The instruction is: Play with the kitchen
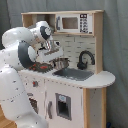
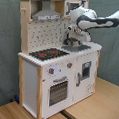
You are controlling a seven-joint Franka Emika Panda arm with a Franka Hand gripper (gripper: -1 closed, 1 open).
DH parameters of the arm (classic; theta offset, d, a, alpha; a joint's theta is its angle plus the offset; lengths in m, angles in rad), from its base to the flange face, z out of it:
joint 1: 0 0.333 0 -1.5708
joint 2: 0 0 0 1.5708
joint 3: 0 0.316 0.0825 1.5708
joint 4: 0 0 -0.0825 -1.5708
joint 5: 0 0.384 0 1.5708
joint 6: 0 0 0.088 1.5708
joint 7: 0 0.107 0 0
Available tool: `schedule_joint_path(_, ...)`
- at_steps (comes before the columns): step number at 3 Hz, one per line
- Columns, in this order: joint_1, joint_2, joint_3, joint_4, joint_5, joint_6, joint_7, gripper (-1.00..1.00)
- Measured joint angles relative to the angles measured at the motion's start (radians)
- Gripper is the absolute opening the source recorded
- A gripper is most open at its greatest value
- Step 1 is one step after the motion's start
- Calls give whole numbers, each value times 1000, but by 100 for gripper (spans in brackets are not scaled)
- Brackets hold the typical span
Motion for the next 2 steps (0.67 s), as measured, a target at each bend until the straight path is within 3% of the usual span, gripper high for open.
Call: schedule_joint_path(2, -2, 0, -68, -138, -1, 147, 6, -100)
